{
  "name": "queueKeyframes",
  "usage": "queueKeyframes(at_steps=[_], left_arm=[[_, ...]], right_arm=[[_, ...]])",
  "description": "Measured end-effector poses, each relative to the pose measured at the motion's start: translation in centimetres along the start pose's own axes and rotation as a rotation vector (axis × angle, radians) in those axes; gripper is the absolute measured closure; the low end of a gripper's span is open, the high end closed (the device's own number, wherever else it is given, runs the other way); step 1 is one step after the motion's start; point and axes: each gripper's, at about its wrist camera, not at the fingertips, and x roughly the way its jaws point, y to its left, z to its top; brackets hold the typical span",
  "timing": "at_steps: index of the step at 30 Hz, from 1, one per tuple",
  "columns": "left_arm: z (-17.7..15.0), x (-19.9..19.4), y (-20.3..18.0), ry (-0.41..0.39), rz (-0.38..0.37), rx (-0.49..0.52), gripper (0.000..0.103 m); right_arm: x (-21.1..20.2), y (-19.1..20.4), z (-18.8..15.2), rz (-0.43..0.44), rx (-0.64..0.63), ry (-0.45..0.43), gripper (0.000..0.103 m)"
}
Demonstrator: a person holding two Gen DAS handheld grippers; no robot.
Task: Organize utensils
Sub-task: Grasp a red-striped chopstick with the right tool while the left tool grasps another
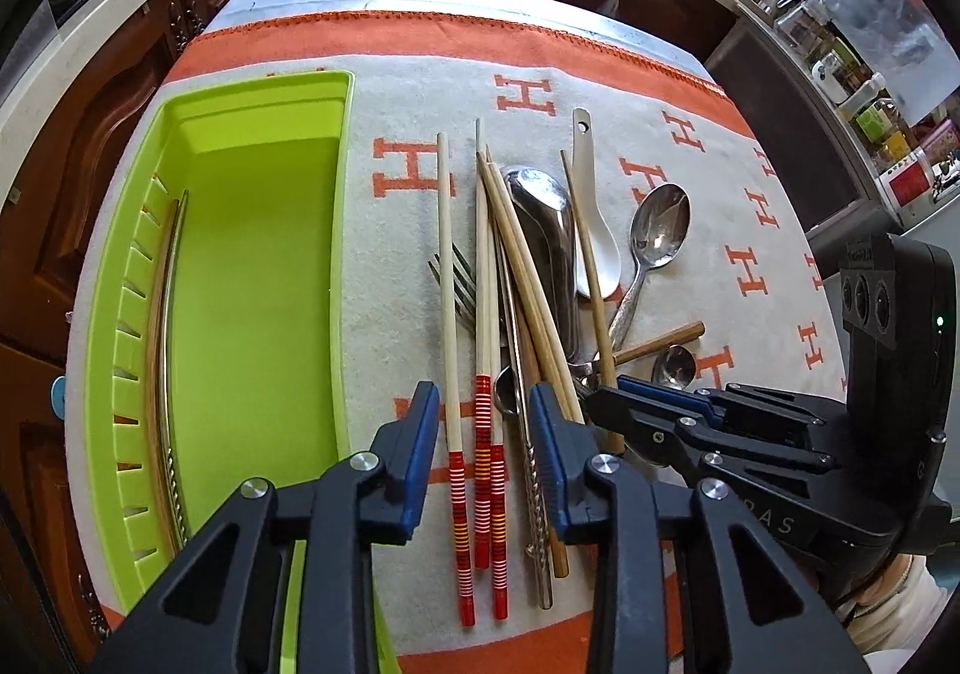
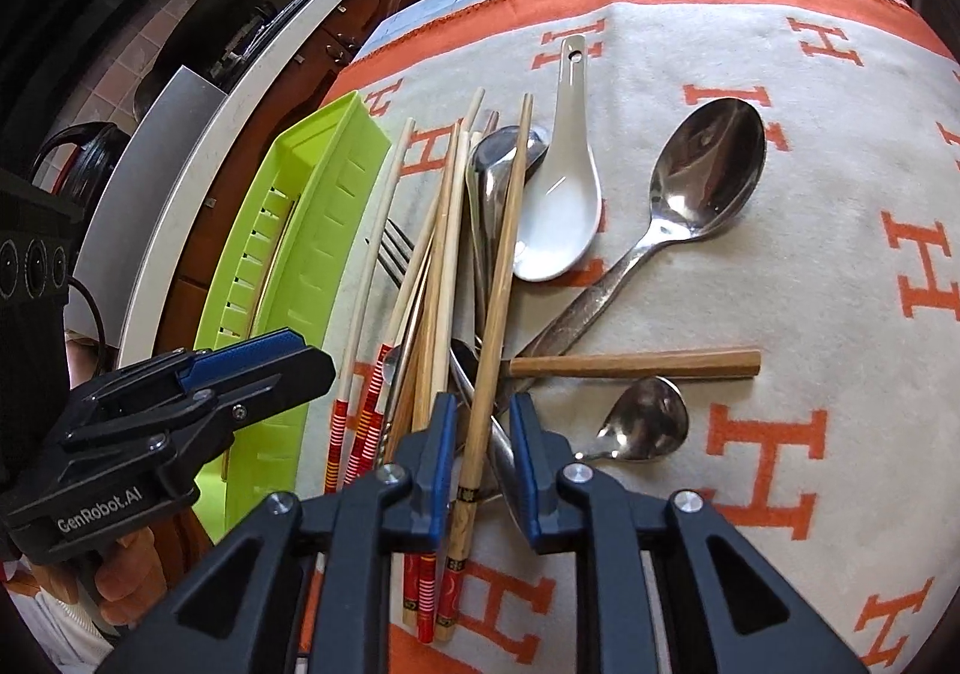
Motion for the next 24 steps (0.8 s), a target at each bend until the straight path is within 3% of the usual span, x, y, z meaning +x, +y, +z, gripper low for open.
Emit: queueKeyframes(at_steps=[9,14,24], left_arm=[[0.7,1.6,0.3,0.029,0.02,-0.008,0.079],[1.0,2.5,0.3,0.025,0.037,-0.021,0.09],[1.6,3.3,-0.3,0.005,0.077,-0.002,0.092]], right_arm=[[-0.9,0.3,-0.1,0.028,-0.04,-0.047,0.096],[-1.6,0.1,-0.2,0.046,-0.037,-0.062,0.096],[-1.9,-0.3,-0.4,0.063,-0.017,-0.067,0.096]])
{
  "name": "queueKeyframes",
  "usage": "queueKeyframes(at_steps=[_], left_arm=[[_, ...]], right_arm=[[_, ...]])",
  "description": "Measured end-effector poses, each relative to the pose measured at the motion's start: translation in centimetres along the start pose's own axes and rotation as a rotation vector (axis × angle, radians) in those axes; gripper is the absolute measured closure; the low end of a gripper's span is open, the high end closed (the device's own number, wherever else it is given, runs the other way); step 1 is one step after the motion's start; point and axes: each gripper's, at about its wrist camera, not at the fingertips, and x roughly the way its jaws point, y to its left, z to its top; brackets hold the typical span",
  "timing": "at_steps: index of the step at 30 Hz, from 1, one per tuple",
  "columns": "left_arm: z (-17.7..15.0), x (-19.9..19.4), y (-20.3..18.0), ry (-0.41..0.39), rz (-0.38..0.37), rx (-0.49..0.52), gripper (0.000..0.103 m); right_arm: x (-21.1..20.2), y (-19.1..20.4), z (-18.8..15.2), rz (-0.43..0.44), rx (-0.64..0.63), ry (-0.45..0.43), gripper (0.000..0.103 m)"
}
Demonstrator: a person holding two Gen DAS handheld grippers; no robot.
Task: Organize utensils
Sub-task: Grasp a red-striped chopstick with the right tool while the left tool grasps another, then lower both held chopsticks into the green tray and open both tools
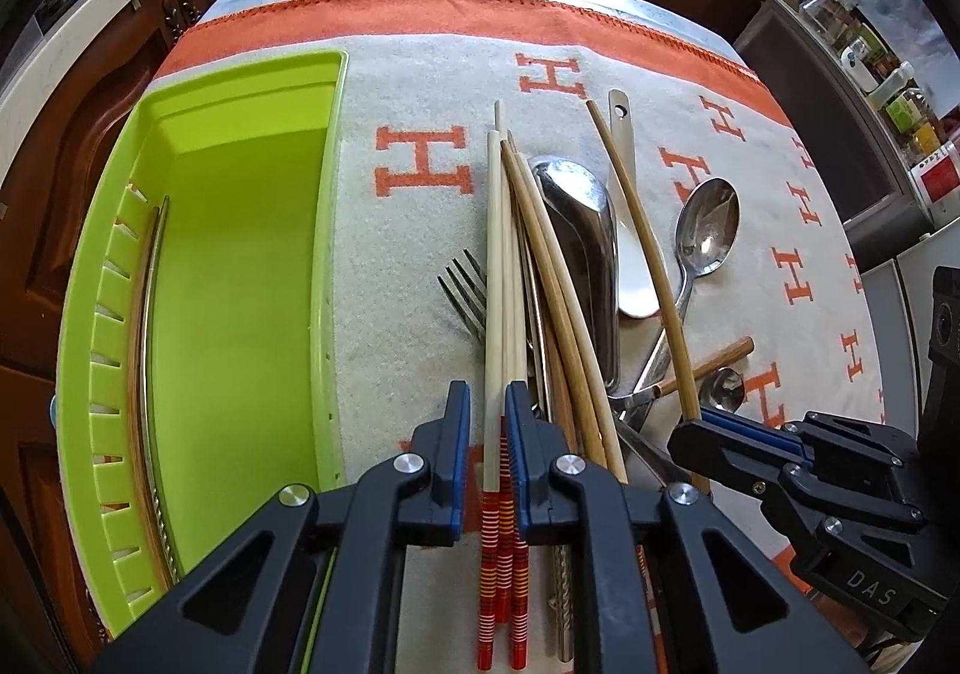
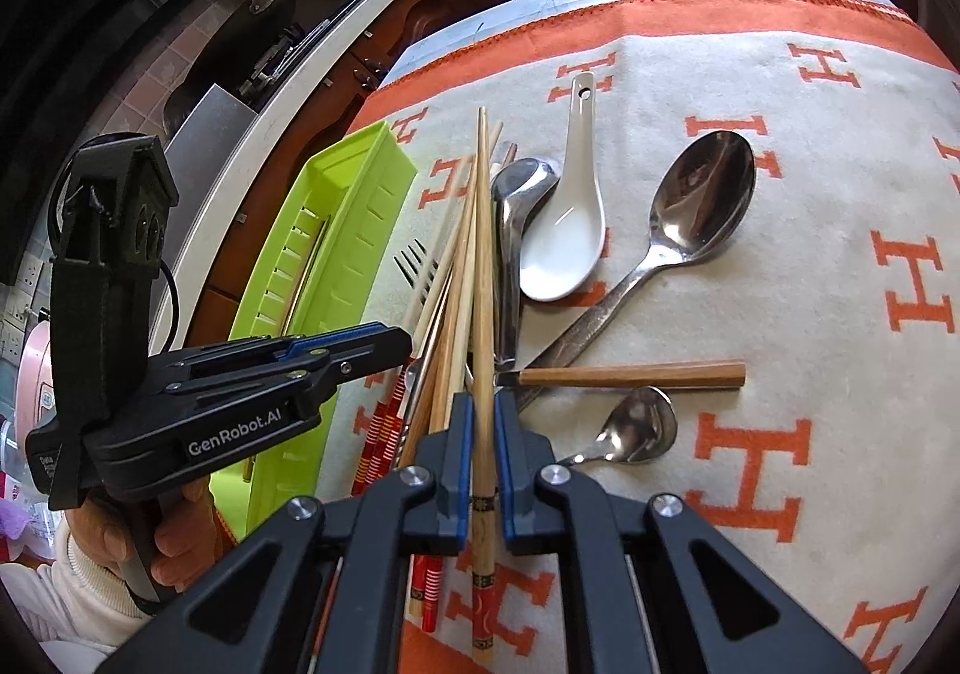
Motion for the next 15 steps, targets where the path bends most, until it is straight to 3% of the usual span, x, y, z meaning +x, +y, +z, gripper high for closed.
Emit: queueKeyframes(at_steps=[5,15], left_arm=[[0.2,0.3,-0.3,-0.011,0.054,0.013,0.098],[0.7,1.2,-1.6,0.007,0.17,0.063,0.096]], right_arm=[[-0.3,-0.1,-0.1,0.0,0.004,-0.007,0.096],[-0.6,0.0,-0.2,0.009,0.012,-0.012,0.096]])
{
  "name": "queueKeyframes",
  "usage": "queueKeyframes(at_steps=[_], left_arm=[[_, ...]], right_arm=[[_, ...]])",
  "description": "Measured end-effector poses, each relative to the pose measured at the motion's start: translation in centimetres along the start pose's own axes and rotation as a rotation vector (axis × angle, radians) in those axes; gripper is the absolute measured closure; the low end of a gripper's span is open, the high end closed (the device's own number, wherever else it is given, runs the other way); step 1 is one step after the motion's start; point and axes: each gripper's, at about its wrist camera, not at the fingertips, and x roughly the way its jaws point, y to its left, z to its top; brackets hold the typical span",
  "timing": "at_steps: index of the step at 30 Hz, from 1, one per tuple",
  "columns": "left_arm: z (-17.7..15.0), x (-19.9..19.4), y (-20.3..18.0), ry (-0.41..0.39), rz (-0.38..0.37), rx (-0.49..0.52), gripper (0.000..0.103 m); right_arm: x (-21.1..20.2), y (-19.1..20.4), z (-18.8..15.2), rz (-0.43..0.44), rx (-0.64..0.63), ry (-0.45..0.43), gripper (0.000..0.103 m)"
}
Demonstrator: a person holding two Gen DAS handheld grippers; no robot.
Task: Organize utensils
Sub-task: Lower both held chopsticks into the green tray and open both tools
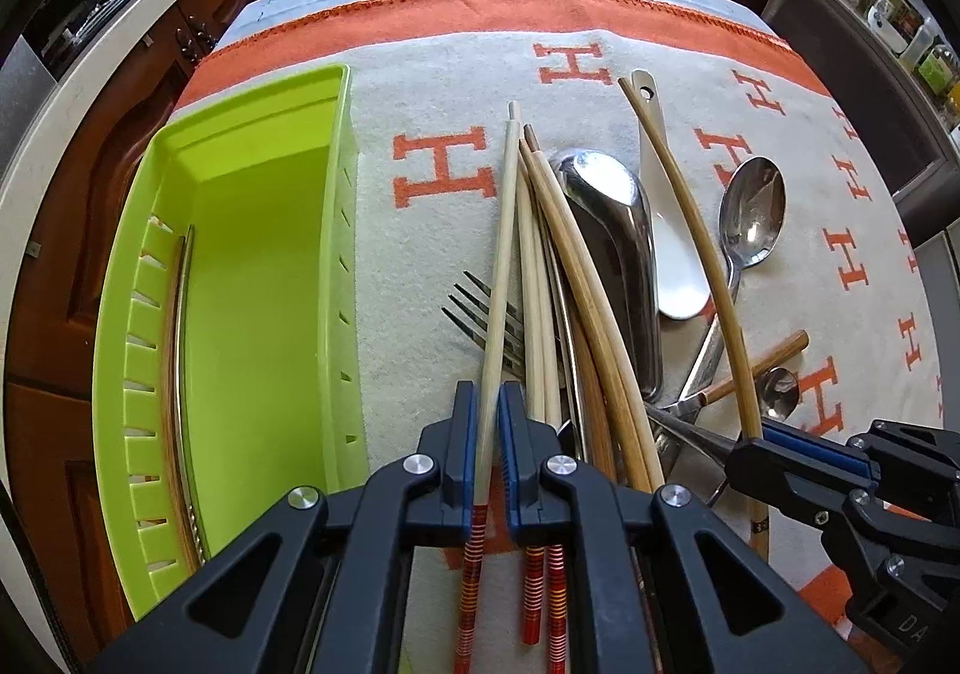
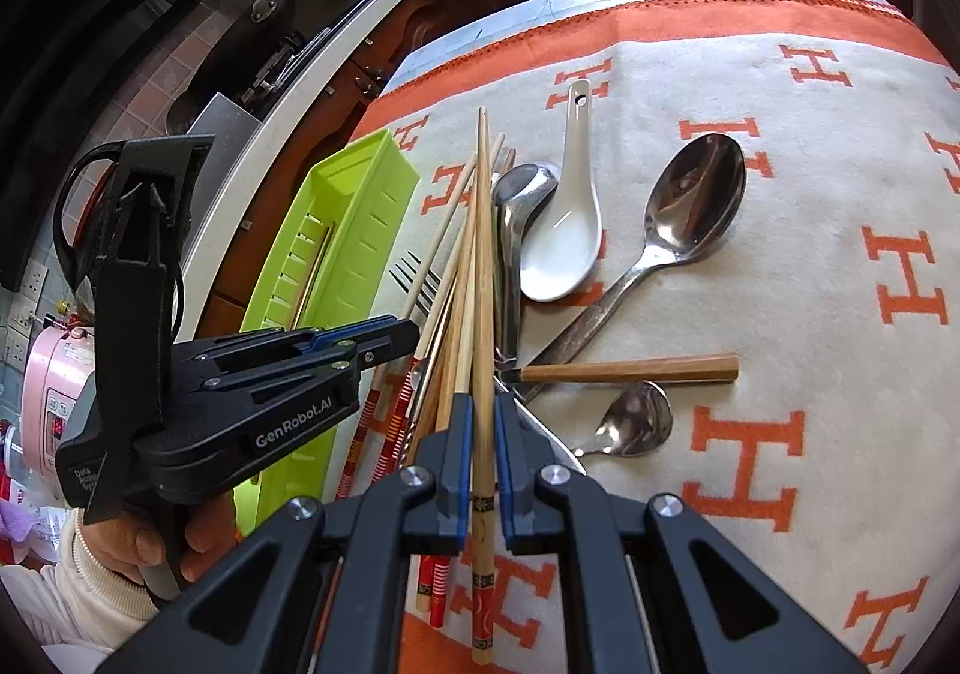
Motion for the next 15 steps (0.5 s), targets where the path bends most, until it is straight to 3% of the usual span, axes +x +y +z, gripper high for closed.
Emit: queueKeyframes(at_steps=[4,9,15], left_arm=[[0.1,0.1,-0.5,-0.017,0.034,0.011,0.099],[-0.2,-1.3,0.3,-0.04,-0.014,-0.043,0.1],[-1.0,-5.2,1.4,-0.067,-0.126,-0.081,0.1]], right_arm=[[-0.2,-0.1,0.0,0.0,0.004,-0.003,0.096],[-1.0,-0.4,-0.1,0.003,0.016,-0.017,0.096],[-1.9,-0.1,0.0,0.006,0.022,-0.025,0.096]])
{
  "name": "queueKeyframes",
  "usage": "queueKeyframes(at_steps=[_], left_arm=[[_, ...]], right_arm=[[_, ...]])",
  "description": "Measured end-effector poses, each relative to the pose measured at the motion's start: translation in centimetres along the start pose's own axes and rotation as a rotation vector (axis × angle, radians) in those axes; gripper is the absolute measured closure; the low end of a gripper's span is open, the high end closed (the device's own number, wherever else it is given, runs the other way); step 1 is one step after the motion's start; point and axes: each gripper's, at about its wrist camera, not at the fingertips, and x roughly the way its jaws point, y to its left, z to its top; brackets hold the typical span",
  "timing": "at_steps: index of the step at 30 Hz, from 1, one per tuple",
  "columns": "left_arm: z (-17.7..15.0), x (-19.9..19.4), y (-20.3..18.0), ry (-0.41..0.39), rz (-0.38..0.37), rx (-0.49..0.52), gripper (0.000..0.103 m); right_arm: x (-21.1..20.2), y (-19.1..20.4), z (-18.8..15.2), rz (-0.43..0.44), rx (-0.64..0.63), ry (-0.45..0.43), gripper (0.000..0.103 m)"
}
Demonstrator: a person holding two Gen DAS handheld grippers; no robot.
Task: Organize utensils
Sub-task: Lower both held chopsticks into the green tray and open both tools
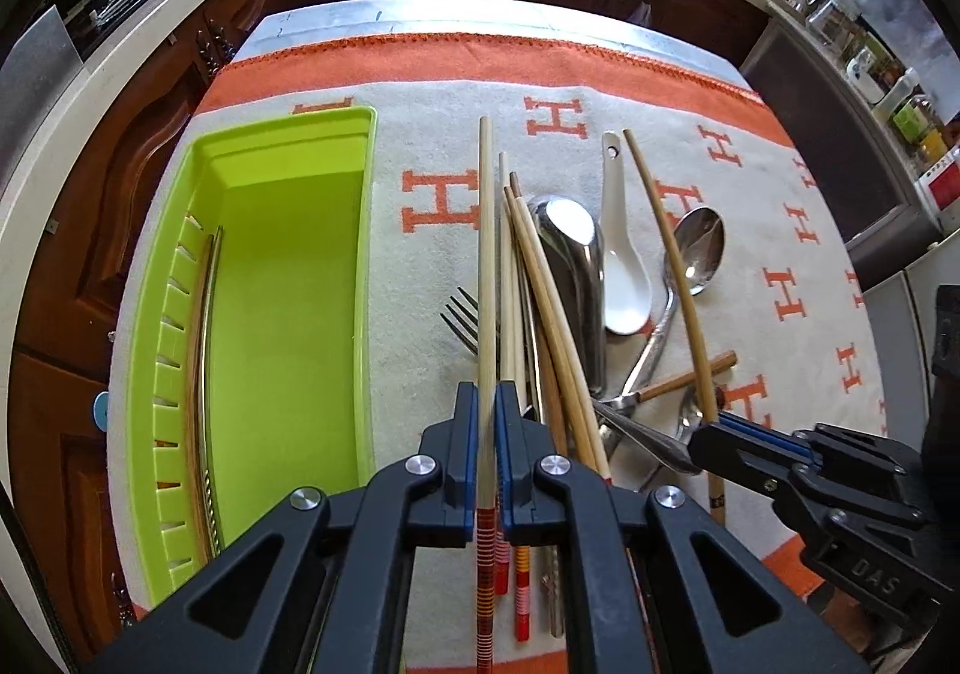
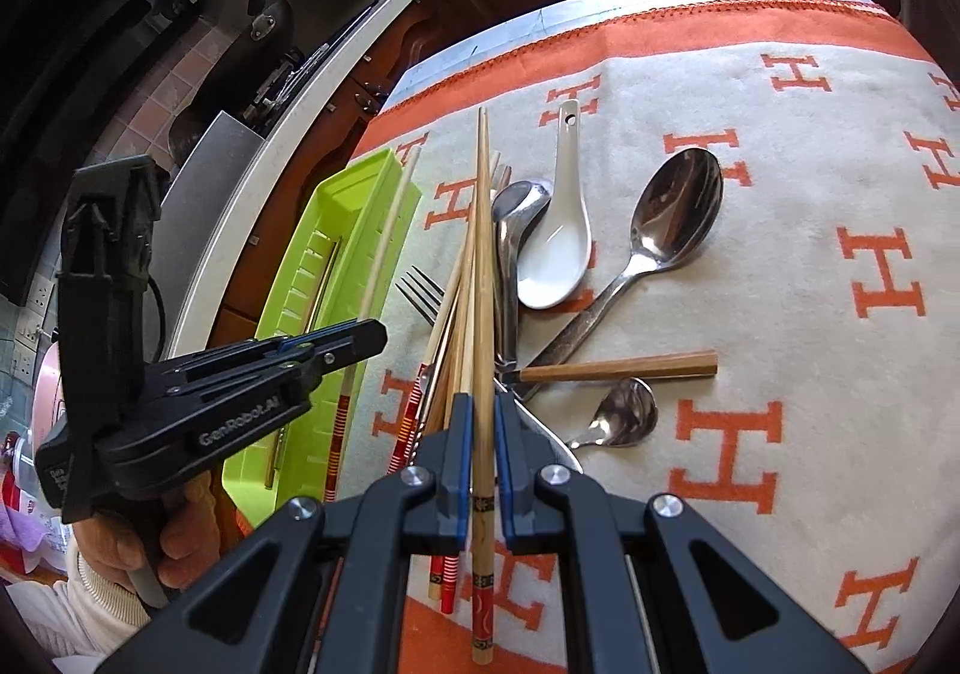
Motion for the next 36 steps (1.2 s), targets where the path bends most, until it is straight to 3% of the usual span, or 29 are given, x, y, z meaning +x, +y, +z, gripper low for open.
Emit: queueKeyframes(at_steps=[7,15,23,33,36], left_arm=[[-1.7,-5.8,1.6,-0.066,-0.022,-0.026,0.1],[-2.4,-8.8,6.6,-0.144,0.08,-0.074,0.1],[-2.9,-7.2,10.8,-0.128,0.095,-0.14,0.1],[-2.3,-3.4,12.7,-0.08,0.078,-0.168,0.099],[-2.3,-3.1,13.0,-0.077,0.076,-0.178,0.091]], right_arm=[[-0.8,2.0,0.1,0.004,-0.012,0.013,0.096],[0.5,6.7,1.3,0.017,-0.039,0.076,0.096],[3.7,11.6,2.8,0.034,-0.041,0.121,0.096],[8.2,12.8,3.6,0.024,0.034,0.192,0.095],[8.9,13.0,3.6,-0.01,0.032,0.2,0.095]])
